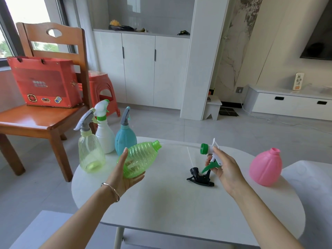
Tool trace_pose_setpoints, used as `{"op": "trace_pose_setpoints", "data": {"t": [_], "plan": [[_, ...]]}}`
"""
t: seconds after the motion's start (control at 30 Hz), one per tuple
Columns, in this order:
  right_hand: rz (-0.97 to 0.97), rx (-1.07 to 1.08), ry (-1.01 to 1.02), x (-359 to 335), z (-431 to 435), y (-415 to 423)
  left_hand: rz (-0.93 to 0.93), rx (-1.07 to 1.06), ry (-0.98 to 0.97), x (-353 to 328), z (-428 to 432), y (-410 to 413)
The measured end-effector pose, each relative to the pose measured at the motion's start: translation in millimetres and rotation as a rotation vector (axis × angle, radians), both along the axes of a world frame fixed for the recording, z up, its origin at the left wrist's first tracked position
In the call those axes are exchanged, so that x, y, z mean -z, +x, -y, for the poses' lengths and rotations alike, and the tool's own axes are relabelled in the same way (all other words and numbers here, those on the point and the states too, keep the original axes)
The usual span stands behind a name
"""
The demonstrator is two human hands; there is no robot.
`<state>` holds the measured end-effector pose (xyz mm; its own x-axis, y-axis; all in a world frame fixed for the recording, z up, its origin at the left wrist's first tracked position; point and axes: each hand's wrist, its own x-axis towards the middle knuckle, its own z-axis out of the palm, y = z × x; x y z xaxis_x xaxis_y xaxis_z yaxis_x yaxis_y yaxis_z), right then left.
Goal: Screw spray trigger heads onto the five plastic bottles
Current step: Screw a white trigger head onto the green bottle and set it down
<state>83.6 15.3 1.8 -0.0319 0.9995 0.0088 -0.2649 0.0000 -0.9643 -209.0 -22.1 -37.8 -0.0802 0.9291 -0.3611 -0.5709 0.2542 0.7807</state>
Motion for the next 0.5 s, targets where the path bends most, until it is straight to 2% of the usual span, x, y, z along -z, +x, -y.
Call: {"op": "trace_pose_setpoints", "data": {"t": [0.17, 0.33, 0.5], "plan": [[0.255, -0.087, 0.074, 1.9, 8.2, -12.1, -0.161, 0.134, 0.012, -1.6, 3.7, 13.8], [0.328, -0.224, 0.046, 4.8, 17.1, -31.2, -0.206, 0.210, 0.042, -5.0, 2.7, 32.9], [0.484, -0.286, 0.128, 0.4, 18.2, -28.2, -0.328, 0.239, 0.040, -7.7, 5.9, 29.4]]}}
